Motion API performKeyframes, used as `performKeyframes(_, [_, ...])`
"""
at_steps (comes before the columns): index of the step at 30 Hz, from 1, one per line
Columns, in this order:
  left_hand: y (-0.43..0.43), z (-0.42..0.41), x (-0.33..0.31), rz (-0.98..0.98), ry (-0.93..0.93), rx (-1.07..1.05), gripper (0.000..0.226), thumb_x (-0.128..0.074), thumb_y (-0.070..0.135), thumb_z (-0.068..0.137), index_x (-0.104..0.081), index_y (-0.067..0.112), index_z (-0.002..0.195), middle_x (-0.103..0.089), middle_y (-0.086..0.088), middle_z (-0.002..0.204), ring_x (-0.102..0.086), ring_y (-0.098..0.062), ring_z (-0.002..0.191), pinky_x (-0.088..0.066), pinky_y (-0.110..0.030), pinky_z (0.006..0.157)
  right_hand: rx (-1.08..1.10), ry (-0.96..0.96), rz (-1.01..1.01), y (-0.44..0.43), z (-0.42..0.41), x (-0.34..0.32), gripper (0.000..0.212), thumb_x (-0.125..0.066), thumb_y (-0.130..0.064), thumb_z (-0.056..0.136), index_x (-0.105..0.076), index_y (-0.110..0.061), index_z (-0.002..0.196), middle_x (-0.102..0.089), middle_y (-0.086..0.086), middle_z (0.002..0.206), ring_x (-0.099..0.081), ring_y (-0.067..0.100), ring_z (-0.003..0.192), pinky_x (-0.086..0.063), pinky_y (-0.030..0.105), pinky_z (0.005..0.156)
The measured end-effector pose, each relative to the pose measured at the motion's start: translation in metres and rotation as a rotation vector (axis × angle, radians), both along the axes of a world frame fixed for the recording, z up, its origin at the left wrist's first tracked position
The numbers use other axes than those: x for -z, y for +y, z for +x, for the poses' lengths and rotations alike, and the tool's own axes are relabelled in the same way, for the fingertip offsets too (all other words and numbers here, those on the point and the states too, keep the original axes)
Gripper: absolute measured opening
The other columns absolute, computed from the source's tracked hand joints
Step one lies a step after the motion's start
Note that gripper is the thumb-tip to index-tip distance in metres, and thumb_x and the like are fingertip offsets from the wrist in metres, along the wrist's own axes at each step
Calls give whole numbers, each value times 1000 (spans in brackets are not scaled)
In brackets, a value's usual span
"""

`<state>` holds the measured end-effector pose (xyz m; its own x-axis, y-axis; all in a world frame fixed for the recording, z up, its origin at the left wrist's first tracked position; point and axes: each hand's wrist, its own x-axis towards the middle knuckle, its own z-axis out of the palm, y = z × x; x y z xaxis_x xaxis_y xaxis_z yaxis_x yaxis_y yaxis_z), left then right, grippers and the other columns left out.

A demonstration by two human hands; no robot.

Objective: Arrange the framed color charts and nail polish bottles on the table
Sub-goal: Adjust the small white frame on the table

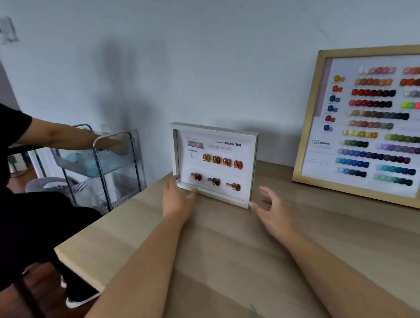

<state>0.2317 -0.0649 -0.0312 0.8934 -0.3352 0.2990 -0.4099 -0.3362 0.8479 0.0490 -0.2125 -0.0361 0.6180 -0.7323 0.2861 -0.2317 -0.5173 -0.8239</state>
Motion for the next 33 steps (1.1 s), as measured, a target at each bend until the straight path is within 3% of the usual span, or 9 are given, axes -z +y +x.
performKeyframes(3, [-6, 24, -3, -44, 35, -25, 72, -70, 27, 78, -32, 12, 138, -44, -8, 137, -41, -24, 125, -33, -32, 99, -10, -23, -17, -2, 9, -1, 60, -71, -32, 78, -46, -20, 132, -57, -3, 127, -54, 9, 109, -41, 25, 92])
performKeyframes(6, [-14, 43, -8, -80, 103, -18, 72, -70, 27, 79, -31, 13, 138, -51, -6, 124, -51, -22, 109, -41, -33, 92, -25, -29, -14, -5, 13, -3, 48, -71, -29, 78, -52, -23, 121, -61, -10, 109, -57, 3, 94, -40, 11, 75])
performKeyframes(8, [-17, 50, -9, -68, 115, -1, 59, -66, 23, 82, -37, 16, 132, -53, -3, 108, -52, -20, 94, -43, -32, 81, -23, -35, -21, -7, 15, -4, 36, -71, -23, 78, -54, -23, 110, -61, -14, 94, -59, 1, 86, -39, 7, 66])
performKeyframes(11, [-22, 55, -8, -70, 65, -45, 30, -48, 0, 81, -46, 14, 107, -54, -5, 88, -53, -28, 81, -44, -34, 69, -15, -43, -41, -10, 16, -6, 29, -70, -16, 79, -53, -21, 102, -58, -16, 85, -57, -4, 80, -40, 9, 65])
performKeyframes(15, [-33, 61, -5, -131, -6, -71, 22, -42, -6, 81, -46, 13, 92, -54, -2, 82, -54, -27, 77, -46, -34, 67, -6, -90, -28, -16, 21, -6, 26, -63, -11, 84, -49, -21, 103, -57, -10, 89, -55, 3, 83, -38, 8, 66])
performKeyframes(19, [-51, 73, -3, -182, -21, -8, 23, -48, 0, 86, -53, 16, 102, -60, -4, 95, -58, -23, 82, -48, -26, 64, 42, -114, -29, -29, 30, -9, 31, -55, -13, 89, -44, -21, 116, -53, -9, 96, -52, 8, 88, -38, 22, 75])
performKeyframes(23, [-77, 83, -5, -213, -26, 18, 26, -52, 5, 87, -54, 20, 108, -57, 3, 95, -55, -12, 77, -37, -13, 57, 110, -105, -42, -54, 46, -12, 36, -52, -12, 91, -42, -17, 124, -52, -4, 105, -50, 12, 95, -38, 26, 81])
performKeyframes(27, [-105, 95, -7, -259, -3, 43, 29, -55, 5, 86, -54, 23, 108, -56, 6, 88, -55, -1, 70, -41, -14, 55, 189, -103, -46, -84, 63, -14, 33, -51, -11, 91, -44, -15, 123, -55, 2, 112, -48, 13, 95, -37, 28, 82])
performKeyframes(33, [-149, 119, -7, -253, -16, 77, 26, -57, 6, 85, -55, 23, 104, -57, 5, 89, -54, 3, 69, -39, -13, 54, 266, -69, -40, -124, 88, -13, 36, -50, -12, 92, -43, -13, 127, -56, 7, 124, -50, 17, 103, -37, 28, 83])
